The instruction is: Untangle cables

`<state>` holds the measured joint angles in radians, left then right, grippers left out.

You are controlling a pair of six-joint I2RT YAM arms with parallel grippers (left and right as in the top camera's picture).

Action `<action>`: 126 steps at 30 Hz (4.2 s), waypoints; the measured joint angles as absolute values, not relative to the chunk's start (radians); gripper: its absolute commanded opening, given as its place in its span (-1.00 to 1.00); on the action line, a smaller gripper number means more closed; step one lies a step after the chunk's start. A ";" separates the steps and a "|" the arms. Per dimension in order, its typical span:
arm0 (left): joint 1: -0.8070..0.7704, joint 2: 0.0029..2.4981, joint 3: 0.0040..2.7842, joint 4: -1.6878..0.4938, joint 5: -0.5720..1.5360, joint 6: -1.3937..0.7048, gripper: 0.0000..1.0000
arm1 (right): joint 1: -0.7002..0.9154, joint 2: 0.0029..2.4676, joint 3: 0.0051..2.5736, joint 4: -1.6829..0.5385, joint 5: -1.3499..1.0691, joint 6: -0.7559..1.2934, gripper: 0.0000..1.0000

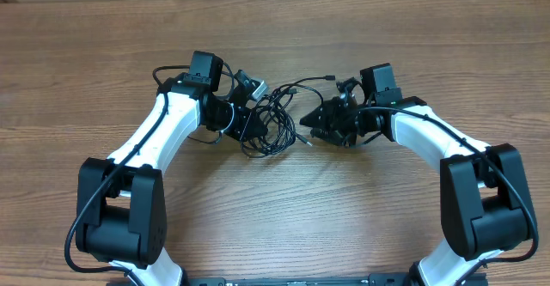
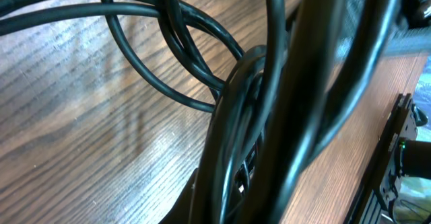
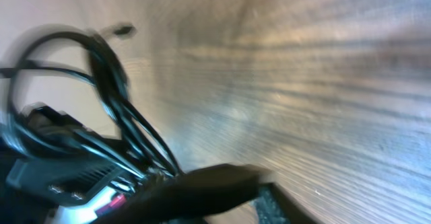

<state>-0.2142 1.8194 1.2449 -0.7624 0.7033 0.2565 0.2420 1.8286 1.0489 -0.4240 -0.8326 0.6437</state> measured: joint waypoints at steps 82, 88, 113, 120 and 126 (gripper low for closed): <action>-0.277 1.819 1.230 -0.763 0.686 0.199 -0.92 | 0.363 1.828 1.049 -0.416 -0.735 0.799 -0.93; -0.254 1.819 1.230 -0.771 0.724 0.199 -0.91 | 0.352 1.828 1.049 -0.453 -0.752 0.725 -0.93; -0.236 1.819 1.230 -0.770 0.722 0.125 -0.91 | 0.218 1.828 1.049 -0.606 -1.050 0.410 -0.92; -0.236 1.819 1.230 -0.770 0.723 0.121 -0.91 | 0.218 1.828 1.049 -0.591 -1.052 0.418 -0.93; -0.236 1.819 1.230 -0.770 0.739 0.121 -0.92 | 0.218 1.828 1.049 -0.584 -1.047 0.434 -0.93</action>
